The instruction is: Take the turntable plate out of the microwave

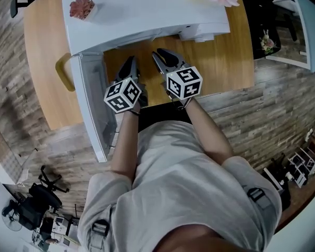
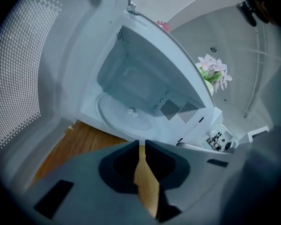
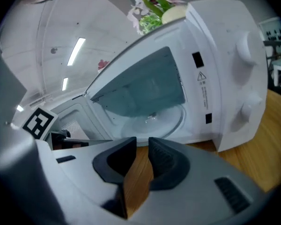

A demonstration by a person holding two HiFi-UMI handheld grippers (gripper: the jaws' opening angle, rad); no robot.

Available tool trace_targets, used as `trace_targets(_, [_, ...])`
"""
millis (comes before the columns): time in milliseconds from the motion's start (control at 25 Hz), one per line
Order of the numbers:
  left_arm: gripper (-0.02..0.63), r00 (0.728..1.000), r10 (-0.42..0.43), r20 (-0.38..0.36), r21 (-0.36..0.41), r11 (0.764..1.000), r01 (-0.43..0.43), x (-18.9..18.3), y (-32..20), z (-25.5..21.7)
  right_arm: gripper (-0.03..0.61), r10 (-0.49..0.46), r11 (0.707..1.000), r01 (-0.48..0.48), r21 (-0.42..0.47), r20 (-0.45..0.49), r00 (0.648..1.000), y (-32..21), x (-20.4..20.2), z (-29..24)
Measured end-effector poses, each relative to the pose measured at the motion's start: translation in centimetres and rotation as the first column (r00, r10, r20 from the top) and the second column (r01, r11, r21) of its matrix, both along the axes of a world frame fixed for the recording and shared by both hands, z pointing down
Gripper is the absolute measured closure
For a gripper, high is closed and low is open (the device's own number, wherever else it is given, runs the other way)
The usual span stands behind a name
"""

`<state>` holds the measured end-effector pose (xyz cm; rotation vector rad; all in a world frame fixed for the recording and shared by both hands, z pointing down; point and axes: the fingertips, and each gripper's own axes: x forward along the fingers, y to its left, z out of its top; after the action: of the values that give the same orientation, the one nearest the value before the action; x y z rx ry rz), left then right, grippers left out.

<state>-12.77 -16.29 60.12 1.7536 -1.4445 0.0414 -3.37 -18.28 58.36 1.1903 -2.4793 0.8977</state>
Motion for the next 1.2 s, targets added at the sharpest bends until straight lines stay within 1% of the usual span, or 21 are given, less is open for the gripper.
trace_targets(80, [0.558, 0.999, -0.024, -0.031, -0.011, 1.000, 0.024, 0.0, -0.4, 0.5, 0.486, 0.024, 0.998, -0.021, -0.057, 0.062, 0.998, -0.6, 0.1, 0.7])
trace_targets(160, [0.557, 0.998, -0.042, -0.050, -0.016, 0.999, 0.041, -0.1, -0.8, 0.9, 0.479, 0.050, 0.994, -0.040, -0.103, 0.102, 0.994, -1.2, 0.3, 1.5])
trace_targets(320, [0.547, 0.993, -0.083, -0.085, -0.049, 0.996, 0.079, -0.5, -1.4, 2.0, 0.469, 0.083, 0.982, -0.058, -0.180, 0.136, 0.987, -2.2, 0.5, 3.4])
trace_targets(400, [0.530, 0.988, -0.103, -0.111, -0.067, 0.993, 0.096, -0.6, -1.3, 2.5, 0.463, 0.087, 0.975, -0.052, -0.218, 0.153, 0.984, -2.2, 0.3, 4.2])
trace_targets(560, [0.489, 0.969, -0.166, -0.185, -0.088, 0.985, 0.152, -1.5, -1.6, 3.1, 0.449, 0.104, 0.956, -0.045, -0.290, 0.190, 0.976, -2.6, -0.8, 5.3])
trace_targets(640, [0.464, 0.961, -0.182, -0.209, -0.085, 0.982, 0.168, -2.0, -2.1, 3.3, 0.443, 0.117, 0.947, -0.047, -0.318, 0.205, 0.972, -2.9, -1.1, 5.8])
trace_targets(760, [0.429, 0.952, -0.194, -0.235, -0.085, 0.980, 0.179, -2.1, -2.9, 3.7, 0.439, 0.119, 0.941, -0.038, -0.337, 0.224, 0.967, -2.9, -1.2, 6.1])
trace_targets(840, [0.423, 0.948, -0.198, -0.249, -0.088, 0.979, 0.182, -2.1, -3.3, 3.9, 0.437, 0.118, 0.939, -0.032, -0.343, 0.233, 0.965, -2.9, -1.2, 6.1])
trace_targets(960, [0.423, 0.941, -0.195, -0.277, -0.082, 0.980, 0.180, -2.1, -3.9, 3.9, 0.434, 0.129, 0.938, -0.035, -0.346, 0.254, 0.959, -3.1, -1.4, 5.7])
trace_targets(1040, [0.425, 0.938, -0.198, -0.284, -0.081, 0.980, 0.182, -2.1, -4.1, 4.1, 0.426, 0.133, 0.940, -0.036, -0.339, 0.267, 0.955, -3.4, -1.6, 5.5])
trace_targets(1200, [0.462, 0.940, -0.199, -0.277, -0.082, 0.980, 0.183, -2.2, -4.2, 4.4, 0.417, 0.138, 0.942, -0.039, -0.333, 0.280, 0.950, -4.0, -2.0, 5.4])
